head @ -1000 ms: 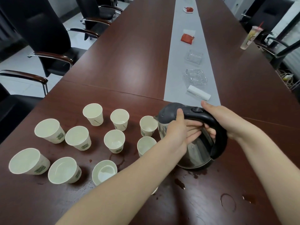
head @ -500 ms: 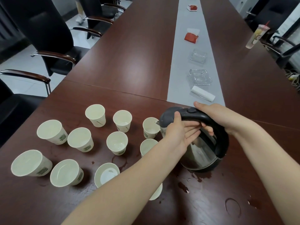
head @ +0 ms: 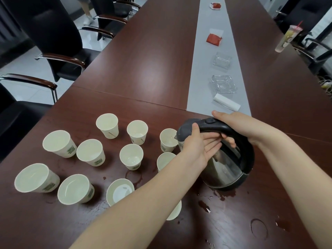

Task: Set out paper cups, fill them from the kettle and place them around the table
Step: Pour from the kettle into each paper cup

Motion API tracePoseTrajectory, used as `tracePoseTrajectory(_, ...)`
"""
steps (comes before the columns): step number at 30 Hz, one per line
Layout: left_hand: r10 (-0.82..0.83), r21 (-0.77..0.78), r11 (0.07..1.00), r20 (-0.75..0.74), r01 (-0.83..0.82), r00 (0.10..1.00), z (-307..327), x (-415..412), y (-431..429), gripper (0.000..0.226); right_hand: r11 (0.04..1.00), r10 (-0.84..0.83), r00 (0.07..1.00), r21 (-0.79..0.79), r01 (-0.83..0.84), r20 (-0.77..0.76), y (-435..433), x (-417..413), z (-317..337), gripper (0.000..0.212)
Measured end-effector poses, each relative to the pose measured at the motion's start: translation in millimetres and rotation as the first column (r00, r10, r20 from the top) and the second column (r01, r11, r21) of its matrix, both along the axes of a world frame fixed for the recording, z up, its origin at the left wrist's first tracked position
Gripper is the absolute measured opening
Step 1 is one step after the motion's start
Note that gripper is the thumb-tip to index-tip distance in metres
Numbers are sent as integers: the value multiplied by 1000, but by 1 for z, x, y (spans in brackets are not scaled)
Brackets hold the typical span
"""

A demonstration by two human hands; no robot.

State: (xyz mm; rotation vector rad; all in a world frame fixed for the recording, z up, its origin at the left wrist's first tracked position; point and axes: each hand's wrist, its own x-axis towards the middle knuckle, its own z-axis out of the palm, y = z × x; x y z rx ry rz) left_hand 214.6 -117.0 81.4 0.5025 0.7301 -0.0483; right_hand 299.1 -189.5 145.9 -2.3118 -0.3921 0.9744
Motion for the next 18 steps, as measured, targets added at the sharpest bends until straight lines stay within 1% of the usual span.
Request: tracePoseTrajectory(18,-4,-28,1000,1,4,1000,2,0,2,69,998,-7,1000,-62,5,-28,8,-2,9,64)
